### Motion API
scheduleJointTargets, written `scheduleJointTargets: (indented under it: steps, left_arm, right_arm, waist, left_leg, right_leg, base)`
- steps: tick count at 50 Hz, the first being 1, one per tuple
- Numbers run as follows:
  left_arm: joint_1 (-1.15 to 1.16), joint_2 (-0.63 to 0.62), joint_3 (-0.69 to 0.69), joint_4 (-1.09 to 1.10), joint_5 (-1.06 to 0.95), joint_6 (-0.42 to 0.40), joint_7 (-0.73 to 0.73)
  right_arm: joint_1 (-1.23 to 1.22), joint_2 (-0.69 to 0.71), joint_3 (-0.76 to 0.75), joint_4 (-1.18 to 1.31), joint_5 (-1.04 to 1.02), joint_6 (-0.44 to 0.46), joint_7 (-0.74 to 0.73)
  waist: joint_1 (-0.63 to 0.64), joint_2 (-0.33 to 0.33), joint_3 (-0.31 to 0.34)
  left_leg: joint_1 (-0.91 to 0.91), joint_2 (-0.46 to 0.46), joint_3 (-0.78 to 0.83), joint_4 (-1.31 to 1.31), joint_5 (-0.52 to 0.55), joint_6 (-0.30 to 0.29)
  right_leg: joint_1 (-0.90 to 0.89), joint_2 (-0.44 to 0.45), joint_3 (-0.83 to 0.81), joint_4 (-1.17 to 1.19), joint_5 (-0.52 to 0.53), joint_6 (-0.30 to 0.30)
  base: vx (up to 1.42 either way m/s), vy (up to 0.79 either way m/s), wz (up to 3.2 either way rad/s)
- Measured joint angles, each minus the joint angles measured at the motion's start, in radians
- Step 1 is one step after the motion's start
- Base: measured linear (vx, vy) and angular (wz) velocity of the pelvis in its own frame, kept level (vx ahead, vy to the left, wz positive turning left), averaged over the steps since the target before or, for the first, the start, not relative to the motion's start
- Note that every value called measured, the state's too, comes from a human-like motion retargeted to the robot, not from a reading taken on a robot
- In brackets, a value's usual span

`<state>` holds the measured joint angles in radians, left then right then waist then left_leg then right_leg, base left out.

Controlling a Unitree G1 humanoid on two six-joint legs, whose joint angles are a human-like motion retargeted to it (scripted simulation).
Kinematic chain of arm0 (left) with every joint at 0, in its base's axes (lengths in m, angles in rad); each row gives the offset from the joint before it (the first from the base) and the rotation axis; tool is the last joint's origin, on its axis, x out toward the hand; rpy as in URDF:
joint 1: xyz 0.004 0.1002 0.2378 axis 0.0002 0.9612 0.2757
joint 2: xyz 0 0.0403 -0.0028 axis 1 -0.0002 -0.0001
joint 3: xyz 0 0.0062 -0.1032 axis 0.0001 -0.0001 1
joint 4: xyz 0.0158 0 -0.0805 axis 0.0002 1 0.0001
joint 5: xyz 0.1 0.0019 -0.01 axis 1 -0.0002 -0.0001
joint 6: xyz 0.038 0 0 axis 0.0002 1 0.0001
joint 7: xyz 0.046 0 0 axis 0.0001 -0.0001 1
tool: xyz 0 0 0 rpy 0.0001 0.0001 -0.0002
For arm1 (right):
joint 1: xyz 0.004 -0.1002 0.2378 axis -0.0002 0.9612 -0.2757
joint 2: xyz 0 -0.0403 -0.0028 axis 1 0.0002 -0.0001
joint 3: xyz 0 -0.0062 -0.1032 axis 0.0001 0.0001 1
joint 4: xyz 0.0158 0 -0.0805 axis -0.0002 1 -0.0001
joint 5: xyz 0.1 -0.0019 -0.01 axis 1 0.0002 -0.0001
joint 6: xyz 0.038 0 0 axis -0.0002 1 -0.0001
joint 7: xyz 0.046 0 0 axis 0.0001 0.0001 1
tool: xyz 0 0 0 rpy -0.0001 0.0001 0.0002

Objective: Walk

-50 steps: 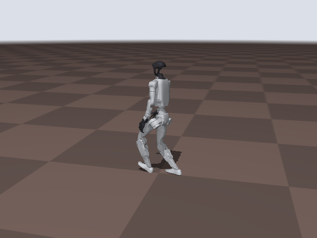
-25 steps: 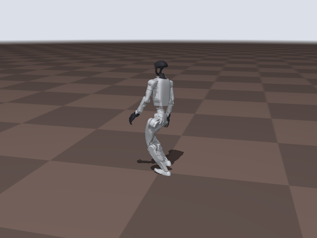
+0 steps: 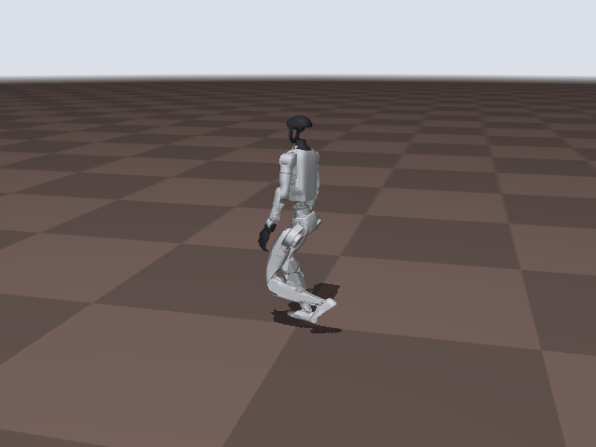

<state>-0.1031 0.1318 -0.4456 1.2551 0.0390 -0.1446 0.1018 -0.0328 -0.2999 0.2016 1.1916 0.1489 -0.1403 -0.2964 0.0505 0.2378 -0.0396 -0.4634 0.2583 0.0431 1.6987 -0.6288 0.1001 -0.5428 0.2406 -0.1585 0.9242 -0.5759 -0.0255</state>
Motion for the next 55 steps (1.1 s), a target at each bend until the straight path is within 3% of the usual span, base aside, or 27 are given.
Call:
scheduleJointTargets:
  steps: [5, 11, 17, 20, 25, 28, 32, 35, 40, 45, 51, 55]
  left_arm:
    - [-0.009, 0.019, 0.023, -0.053, -0.027, -0.007, 0.03]
    - [-0.014, 0.017, 0.035, -0.095, -0.077, -0.041, 0.051]
    - [-0.019, 0.003, 0.027, -0.106, -0.081, -0.049, 0.048]
    - [-0.021, -0.006, 0.019, -0.099, -0.074, -0.042, 0.04]
    - [-0.024, -0.021, -0.006, -0.065, -0.067, -0.028, 0.028]
    - [-0.041, -0.019, -0.013, -0.039, -0.066, -0.019, 0.023]
    - [-0.061, -0.01, -0.014, -0.036, -0.052, -0.015, 0.028]
    - [-0.087, 0.004, -0.01, -0.045, -0.044, -0.018, 0.04]
    - [-0.134, 0.016, 0.011, -0.065, -0.052, -0.021, 0.073]
    - [-0.163, 0.013, 0.029, -0.086, -0.074, -0.032, 0.091]
    - [-0.196, 0.002, 0.023, -0.093, -0.067, -0.056, 0.077]
    - [-0.177, -0.021, 0.01, -0.079, -0.046, -0.058, 0.06]
  right_arm:
    - [-0.062, -0.024, 0.007, -0.043, -0.021, -0.002, -0.011]
    - [-0.108, -0.032, 0.021, -0.096, -0.011, -0.021, -0.017]
    - [-0.117, -0.022, 0.026, -0.124, -0.027, -0.028, -0.009]
    - [-0.103, 0.003, 0.037, -0.121, -0.035, -0.02, 0.005]
    - [-0.041, 0.026, 0.052, -0.066, -0.041, -0.003, 0.031]
    - [-0.005, 0.032, 0.058, -0.015, -0.038, 0.006, 0.066]
    - [0.033, 0.036, 0.058, 0.024, -0.04, 0.015, 0.098]
    - [0.041, 0.033, 0.048, 0.031, -0.052, 0.017, 0.098]
    - [0.042, 0.023, 0.03, 0.015, -0.06, 0.01, 0.07]
    - [0.035, 0.02, 0.02, 0.0, -0.046, 0.012, 0.047]
    - [0.027, 0.025, 0.004, 0.001, -0.029, 0.007, 0.037]
    - [0.034, 0.034, 0.001, 0.012, -0.015, -0.001, 0.037]
  waist:
    - [0.031, -0.046, 0.025]
    - [0.012, -0.109, 0.051]
    - [-0.051, -0.184, 0.023]
    - [-0.067, -0.204, 0.009]
    - [-0.086, -0.244, 0.011]
    - [-0.108, -0.31, 0.013]
    - [-0.147, -0.364, 0.013]
    - [-0.173, -0.364, 0.014]
    - [-0.219, -0.34, 0.012]
    - [-0.229, -0.3, 0.009]
    - [-0.187, -0.261, -0.042]
    - [-0.17, -0.266, -0.064]
  left_leg:
    - [-0.186, -0.006, 0.01, 0.054, -0.079, 0.079]
    - [-0.314, -0.157, 0.063, -0.295, -0.167, 0.08]
    - [-0.357, -0.363, 0.073, -0.738, -0.144, 0.043]
    - [-0.337, -0.411, 0.069, -0.796, -0.117, 0.049]
    - [-0.295, -0.47, 0.085, -0.661, -0.086, 0.079]
    - [-0.199, -0.565, 0.105, -0.707, -0.084, 0.114]
    - [-0.107, -0.654, 0.112, -0.767, -0.106, 0.15]
    - [-0.039, -0.669, 0.104, -0.814, -0.133, 0.16]
    - [0.073, -0.675, 0.087, -0.917, -0.15, 0.154]
    - [0.151, -0.65, 0.06, -1.001, -0.164, 0.151]
    - [0.19, -0.597, 0.042, -1.093, -0.176, 0.158]
    - [0.212, -0.592, 0.028, -1.069, -0.208, 0.16]
  right_leg:
    - [0.093, -0.007, 0.034, -0.028, -0.053, 0.007]
    - [0.196, -0.075, 0.065, -0.041, -0.111, 0.046]
    - [0.238, -0.196, 0.064, -0.021, -0.173, 0.068]
    - [0.266, -0.223, 0.075, 0.005, -0.189, 0.072]
    - [0.322, -0.276, 0.105, 0.173, -0.203, 0.108]
    - [0.346, -0.355, 0.151, 0.306, -0.093, 0.183]
    - [0.256, -0.442, 0.2, 0.571, 0.177, 0.275]
    - [0.142, -0.507, 0.207, 0.717, 0.232, 0.249]
    - [-0.08, -0.618, 0.198, 0.743, 0.058, 0.14]
    - [-0.263, -0.591, 0.171, 0.508, -0.023, 0.126]
    - [-0.377, -0.434, 0.189, 0.104, 0.01, 0.194]
    - [-0.381, -0.396, 0.207, 0.053, 0.041, 0.201]
  base:
    - [0.0, -0.01, 0.3]
    - [0.01, 0.06, 0.29]
    - [-0.03, 0.04, 0.46]
    - [-0.02, 0.03, 0.25]
    - [0.02, 0.02, 0.15]
    - [0.04, 0.06, 0.33]
    - [-0.02, 0.03, 0.18]
    - [0.0, 0.0, 0.0]
    - [0.0, 0.0, 0.0]
    - [0.0, 0.0, 0.0]
    - [0.0, -0.01, -0.1]
    - [0.0, 0.0, 0.0]
